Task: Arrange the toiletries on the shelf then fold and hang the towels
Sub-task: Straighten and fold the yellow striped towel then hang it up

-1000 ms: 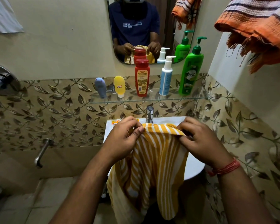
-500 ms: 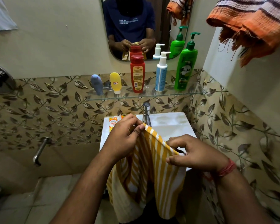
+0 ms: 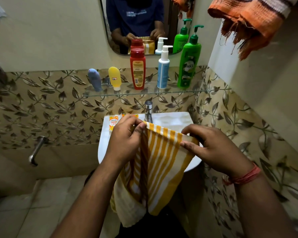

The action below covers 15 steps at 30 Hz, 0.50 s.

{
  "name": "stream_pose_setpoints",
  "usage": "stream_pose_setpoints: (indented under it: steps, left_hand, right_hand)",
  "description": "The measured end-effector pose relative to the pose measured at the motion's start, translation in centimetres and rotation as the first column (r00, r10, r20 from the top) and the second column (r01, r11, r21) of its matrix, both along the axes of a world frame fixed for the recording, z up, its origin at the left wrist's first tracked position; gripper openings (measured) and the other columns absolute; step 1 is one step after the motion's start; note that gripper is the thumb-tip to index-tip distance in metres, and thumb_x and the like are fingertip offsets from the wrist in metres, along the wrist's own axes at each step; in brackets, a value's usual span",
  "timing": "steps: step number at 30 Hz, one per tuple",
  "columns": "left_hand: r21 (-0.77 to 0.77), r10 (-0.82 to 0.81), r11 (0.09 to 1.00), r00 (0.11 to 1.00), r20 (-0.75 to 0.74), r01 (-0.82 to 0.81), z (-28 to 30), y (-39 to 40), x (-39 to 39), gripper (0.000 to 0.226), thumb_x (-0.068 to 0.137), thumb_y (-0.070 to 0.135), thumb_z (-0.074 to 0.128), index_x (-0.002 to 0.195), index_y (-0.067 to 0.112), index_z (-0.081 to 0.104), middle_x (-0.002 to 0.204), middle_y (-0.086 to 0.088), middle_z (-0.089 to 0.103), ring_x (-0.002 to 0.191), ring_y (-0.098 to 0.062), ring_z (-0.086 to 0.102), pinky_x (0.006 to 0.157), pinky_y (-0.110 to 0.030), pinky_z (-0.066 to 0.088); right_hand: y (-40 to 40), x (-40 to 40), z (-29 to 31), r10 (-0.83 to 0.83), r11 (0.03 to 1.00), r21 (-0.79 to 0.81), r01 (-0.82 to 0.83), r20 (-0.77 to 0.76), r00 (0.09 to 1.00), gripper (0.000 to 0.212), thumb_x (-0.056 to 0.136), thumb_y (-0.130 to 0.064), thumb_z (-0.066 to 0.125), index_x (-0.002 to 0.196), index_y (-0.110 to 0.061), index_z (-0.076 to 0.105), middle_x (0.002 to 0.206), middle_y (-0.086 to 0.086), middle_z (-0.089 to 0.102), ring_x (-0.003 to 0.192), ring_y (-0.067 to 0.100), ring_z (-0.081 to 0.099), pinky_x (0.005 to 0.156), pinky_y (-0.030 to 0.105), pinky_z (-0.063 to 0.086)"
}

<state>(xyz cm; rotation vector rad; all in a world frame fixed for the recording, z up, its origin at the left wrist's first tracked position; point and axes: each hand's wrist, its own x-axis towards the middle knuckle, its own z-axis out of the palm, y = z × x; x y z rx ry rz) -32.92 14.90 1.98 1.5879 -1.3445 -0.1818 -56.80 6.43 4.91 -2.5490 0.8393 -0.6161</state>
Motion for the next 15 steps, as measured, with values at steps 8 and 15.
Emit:
stream_pose_setpoints:
  steps: [8, 15]
  left_hand:
    - [0.016, 0.034, 0.999, 0.999, -0.007, -0.034, -2.0, 1.0, -1.8, 0.015, 0.096, 0.009, 0.064, 0.082, 0.016, 0.063, 0.086, 0.005, 0.059, 0.084, -0.002, 0.056, 0.074, -0.011, 0.041]
    - [0.067, 0.056, 0.996, 0.998, -0.012, -0.055, -2.5, 1.7, -2.9, 0.017, 0.097, 0.010, 0.063, 0.082, 0.020, 0.061, 0.086, 0.006, 0.059, 0.084, -0.002, 0.056, 0.073, -0.007, 0.039]
  right_hand:
    - [-0.4, -2.2, -1.7, -0.237, 0.951, -0.240, 0.195, -0.160, 0.958, 0.034, 0.090, -0.053, 0.055, 0.081, -0.023, 0.069, 0.103, -0.007, 0.043, 0.079, 0.010, 0.050, 0.057, 0.028, 0.041]
    - [-0.6, -3.2, -2.8, -0.111, 0.988, -0.095, 0.123, 0.116, 0.987, 0.042, 0.091, -0.052, 0.050, 0.077, -0.016, 0.067, 0.075, -0.010, 0.057, 0.068, 0.002, 0.054, 0.060, 0.017, 0.043]
